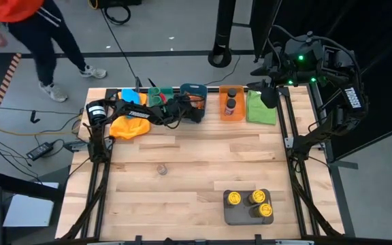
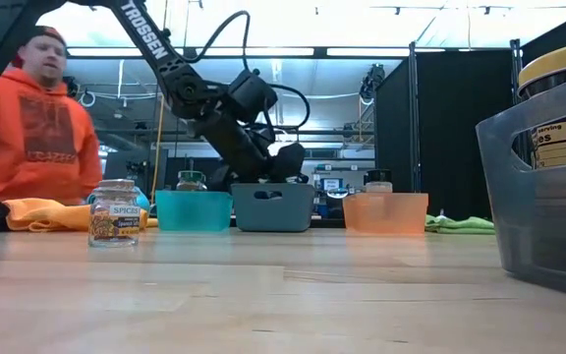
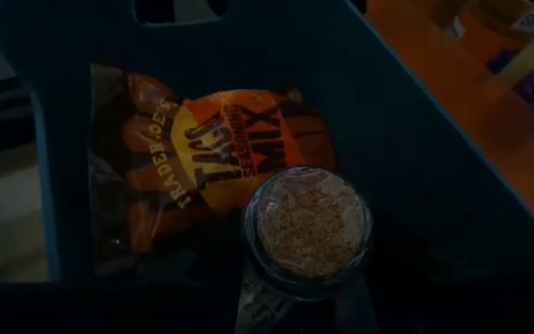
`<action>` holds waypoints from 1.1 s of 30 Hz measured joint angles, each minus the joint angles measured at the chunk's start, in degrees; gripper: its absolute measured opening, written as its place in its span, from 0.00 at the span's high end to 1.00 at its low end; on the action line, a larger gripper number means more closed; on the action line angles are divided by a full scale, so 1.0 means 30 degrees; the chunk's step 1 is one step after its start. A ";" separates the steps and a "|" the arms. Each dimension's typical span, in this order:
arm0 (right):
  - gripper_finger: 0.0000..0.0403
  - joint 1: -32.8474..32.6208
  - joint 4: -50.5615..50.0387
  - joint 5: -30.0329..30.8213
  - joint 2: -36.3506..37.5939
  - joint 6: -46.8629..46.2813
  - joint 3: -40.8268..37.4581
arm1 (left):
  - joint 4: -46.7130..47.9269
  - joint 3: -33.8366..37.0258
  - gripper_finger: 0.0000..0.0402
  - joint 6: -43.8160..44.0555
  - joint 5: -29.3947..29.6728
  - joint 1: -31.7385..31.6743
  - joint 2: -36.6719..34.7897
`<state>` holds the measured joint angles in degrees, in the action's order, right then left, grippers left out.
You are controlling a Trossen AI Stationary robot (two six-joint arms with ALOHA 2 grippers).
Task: Sort spices by type
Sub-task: Put the right brown seasoning bottle into the blue bin, then put the brown seasoning bottle into the blue bin
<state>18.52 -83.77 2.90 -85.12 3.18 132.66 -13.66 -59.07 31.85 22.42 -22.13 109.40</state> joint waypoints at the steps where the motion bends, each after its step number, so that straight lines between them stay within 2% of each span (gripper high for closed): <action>1: 0.48 0.0000 0.0007 0.0000 0.0000 0.0028 0.0000 | -0.0044 0.0001 0.57 0.0001 -0.0024 0.0000 0.0062; 11: 0.48 0.0000 0.0022 0.0001 0.0000 0.0444 0.0000 | -0.0119 0.0001 0.55 0.0440 -0.0540 -0.0015 0.0270; 16: 0.48 0.0000 0.0029 0.0000 0.0000 0.0503 0.0000 | -0.0728 0.0015 0.44 -0.0433 -0.1401 -0.0015 0.0306; 23: 0.48 0.0000 0.0029 0.0001 0.0000 0.0503 0.0000 | -0.0952 0.0015 0.28 -0.0537 -0.1439 -0.0007 0.0306; 33: 0.48 -0.0001 0.0029 0.0007 0.0000 0.0640 0.0000 | -0.0954 -0.0204 0.24 -0.0538 -0.1590 -0.0019 0.0306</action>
<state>18.52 -83.68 2.92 -85.12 5.10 132.66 -16.52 -59.68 30.24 17.65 -22.19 110.32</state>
